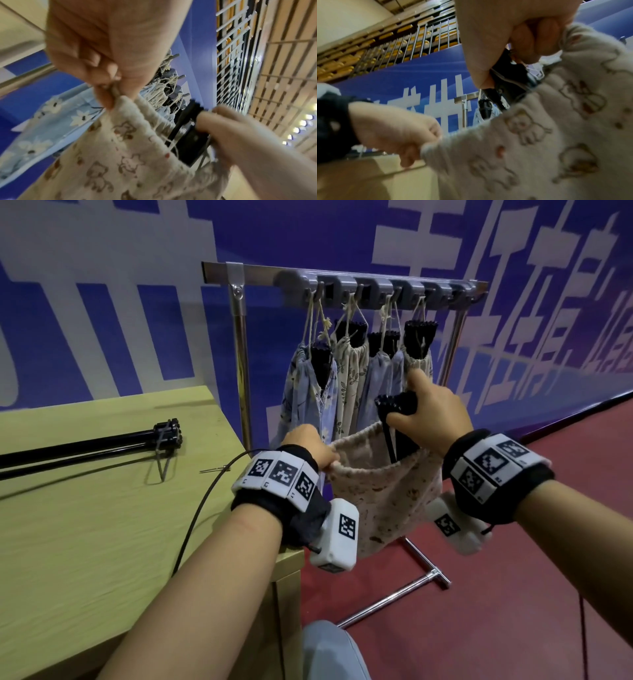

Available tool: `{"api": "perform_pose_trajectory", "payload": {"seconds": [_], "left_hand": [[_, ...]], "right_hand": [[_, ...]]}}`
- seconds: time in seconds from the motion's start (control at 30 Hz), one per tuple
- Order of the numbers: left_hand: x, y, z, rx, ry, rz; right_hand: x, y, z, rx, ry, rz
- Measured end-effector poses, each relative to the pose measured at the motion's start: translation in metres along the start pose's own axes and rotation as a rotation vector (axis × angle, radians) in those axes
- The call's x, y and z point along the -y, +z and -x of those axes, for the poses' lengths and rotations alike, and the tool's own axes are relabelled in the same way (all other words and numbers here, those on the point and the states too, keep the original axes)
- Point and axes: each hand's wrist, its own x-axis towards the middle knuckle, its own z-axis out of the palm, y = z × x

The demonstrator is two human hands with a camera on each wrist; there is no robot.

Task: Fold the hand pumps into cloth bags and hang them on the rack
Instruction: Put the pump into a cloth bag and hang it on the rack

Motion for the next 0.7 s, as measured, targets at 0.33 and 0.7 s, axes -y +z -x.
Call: {"api": "perform_pose_trajectory", "payload": {"seconds": [0.33,0.7], "left_hand": [[-0.006,-0.009,-0.005,-0.106,-0.001,0.9],[-0.011,-0.013,0.0,-0.063,0.095,1.087]], "right_hand": [[-0.005,0.025,0.02,0.223,0.027,0.089],[-0.01,0.029,0.022,0.241,0.417,-1.085]]}}
